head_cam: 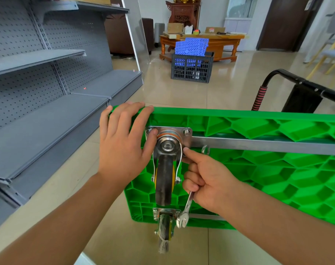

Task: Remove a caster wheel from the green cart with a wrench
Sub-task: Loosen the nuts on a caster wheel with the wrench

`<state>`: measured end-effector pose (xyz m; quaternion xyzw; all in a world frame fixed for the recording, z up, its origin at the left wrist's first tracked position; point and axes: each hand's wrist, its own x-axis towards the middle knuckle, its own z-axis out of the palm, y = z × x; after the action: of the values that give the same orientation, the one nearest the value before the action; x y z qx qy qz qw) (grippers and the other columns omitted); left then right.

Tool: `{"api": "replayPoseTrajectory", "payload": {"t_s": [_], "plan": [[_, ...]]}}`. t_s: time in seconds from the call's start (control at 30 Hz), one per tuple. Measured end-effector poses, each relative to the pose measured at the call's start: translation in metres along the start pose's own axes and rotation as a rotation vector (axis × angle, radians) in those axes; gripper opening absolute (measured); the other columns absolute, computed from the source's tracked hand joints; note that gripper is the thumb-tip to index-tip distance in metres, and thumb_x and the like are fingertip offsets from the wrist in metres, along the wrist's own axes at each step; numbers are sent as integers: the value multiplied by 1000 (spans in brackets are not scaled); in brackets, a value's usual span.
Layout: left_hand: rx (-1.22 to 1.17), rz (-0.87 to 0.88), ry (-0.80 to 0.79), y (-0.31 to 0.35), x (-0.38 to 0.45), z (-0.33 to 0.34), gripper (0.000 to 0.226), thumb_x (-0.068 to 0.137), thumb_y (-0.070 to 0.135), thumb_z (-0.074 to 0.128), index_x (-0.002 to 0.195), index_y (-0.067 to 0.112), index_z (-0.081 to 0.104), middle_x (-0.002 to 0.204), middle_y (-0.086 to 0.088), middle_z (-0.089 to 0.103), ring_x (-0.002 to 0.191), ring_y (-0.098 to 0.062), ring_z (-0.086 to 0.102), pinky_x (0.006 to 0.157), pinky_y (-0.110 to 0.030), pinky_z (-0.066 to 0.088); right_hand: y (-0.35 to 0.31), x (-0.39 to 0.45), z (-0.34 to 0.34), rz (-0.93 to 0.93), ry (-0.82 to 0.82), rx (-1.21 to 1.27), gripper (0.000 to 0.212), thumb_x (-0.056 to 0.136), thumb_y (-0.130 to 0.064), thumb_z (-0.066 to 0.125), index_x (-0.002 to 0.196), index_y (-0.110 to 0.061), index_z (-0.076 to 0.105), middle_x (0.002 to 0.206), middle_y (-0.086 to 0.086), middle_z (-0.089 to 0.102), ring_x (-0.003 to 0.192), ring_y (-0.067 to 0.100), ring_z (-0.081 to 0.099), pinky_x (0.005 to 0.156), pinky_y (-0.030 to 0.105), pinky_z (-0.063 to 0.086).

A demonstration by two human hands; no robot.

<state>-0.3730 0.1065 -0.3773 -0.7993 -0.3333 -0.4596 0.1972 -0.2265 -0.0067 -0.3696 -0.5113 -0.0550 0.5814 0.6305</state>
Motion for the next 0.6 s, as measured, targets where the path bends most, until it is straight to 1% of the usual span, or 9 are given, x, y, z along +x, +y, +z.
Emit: {"api": "replayPoseTrajectory", "payload": {"t_s": [0.13, 0.2, 0.33, 0.47, 0.6], "plan": [[0, 2, 3, 0, 0, -1, 41, 101, 33, 56, 136, 11, 60, 135, -9, 59, 129, -34, 53, 118, -53, 26, 2, -1, -3, -51, 47, 24, 27, 101, -22, 58, 112, 2, 65, 43, -7, 23, 31, 7, 18, 31, 20, 17], [1, 1, 3, 0, 0, -1, 41, 101, 33, 55, 136, 11, 60, 135, -9, 59, 129, -34, 53, 118, -53, 26, 4, 1, -4, -60, 61, 35, 28, 102, -20, 55, 117, 3, 64, 42, -7, 22, 31, 7, 18, 31, 19, 18], [-1, 4, 0, 0, 1, -1, 42, 101, 33, 55, 136, 11, 60, 136, -10, 59, 129, -35, 53, 118, -54, 26, 6, 2, -1, -24, 37, 63, 18, 101, -21, 58, 105, -4, 63, 42, -7, 23, 31, 6, 18, 31, 18, 17], [-3, -3, -7, 1, 0, -1, 42, 101, 33, 55, 137, 11, 59, 136, -10, 58, 129, -34, 52, 119, -54, 25, 4, 1, -1, 14, -27, 48, 22, 102, -25, 57, 91, -7, 63, 42, -7, 24, 31, 6, 19, 30, 19, 18], [-2, -6, -19, 0, 0, -2, 42, 101, 33, 55, 137, 11, 59, 136, -9, 58, 130, -33, 52, 119, -54, 25, 0, 0, 0, -8, -10, 16, 21, 101, -23, 59, 91, -5, 64, 40, -8, 26, 31, 7, 18, 30, 19, 17]]}}
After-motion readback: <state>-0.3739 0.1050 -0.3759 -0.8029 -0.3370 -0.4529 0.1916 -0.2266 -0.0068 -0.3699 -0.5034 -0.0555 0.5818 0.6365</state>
